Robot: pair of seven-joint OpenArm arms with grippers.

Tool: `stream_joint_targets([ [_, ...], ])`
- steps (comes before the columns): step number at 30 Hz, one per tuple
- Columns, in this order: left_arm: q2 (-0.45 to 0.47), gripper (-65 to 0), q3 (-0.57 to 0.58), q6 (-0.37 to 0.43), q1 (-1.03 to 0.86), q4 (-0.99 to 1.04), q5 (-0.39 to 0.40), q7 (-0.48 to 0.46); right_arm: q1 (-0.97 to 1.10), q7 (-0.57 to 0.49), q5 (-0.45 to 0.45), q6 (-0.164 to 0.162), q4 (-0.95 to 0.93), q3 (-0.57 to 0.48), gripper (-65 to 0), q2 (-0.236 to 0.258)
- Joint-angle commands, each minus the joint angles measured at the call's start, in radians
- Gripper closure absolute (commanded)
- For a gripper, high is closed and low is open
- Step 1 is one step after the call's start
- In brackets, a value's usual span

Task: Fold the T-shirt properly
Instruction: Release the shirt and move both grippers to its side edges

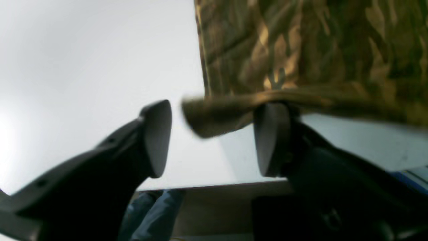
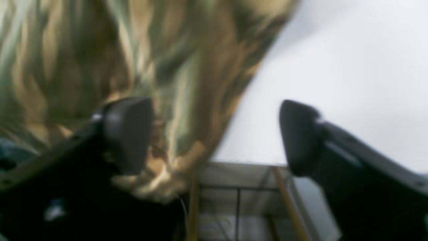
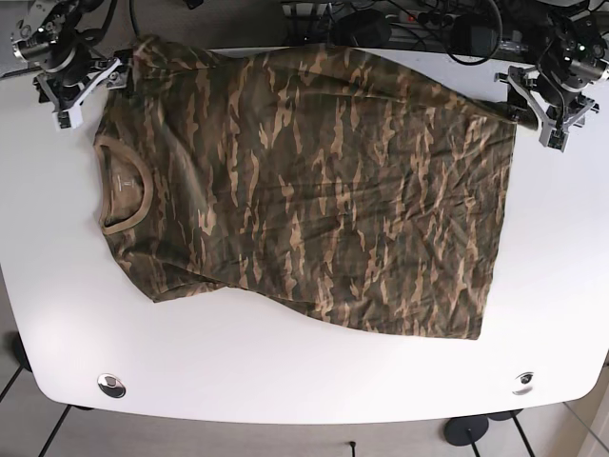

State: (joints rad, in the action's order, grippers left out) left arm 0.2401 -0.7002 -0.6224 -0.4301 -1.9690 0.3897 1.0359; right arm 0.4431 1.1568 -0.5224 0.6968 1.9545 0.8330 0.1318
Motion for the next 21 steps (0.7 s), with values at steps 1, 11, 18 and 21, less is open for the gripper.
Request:
stream_joint_targets([
  [1, 0.015, -35.6, -0.005, -0.001, 0.030, -0.019, 0.018, 0.001, -0.031, -0.010, -0.051, 0.001, 0.018, 0.022, -65.0, 0.035],
  [11, 0.015, -27.4, 0.032, 0.005, 0.354, 0.030, 0.008, 0.004, -0.521, -0.019, 0.262, 0.001, -0.203, -0.157, -64.7, 0.111],
  [18, 0.044, -27.8, 0.052, 0.006, 0.597, 0.260, 0.007, 0.002, -0.850, -0.292, 0.469, 0.001, -0.717, -0.269, -61.4, 0.137],
  [21, 0.058, -27.8, 0.052, 0.006, 0.647, 0.328, 0.007, 0.002, -0.932, -0.440, 0.476, 0.001, -0.943, -0.297, -61.4, 0.180],
])
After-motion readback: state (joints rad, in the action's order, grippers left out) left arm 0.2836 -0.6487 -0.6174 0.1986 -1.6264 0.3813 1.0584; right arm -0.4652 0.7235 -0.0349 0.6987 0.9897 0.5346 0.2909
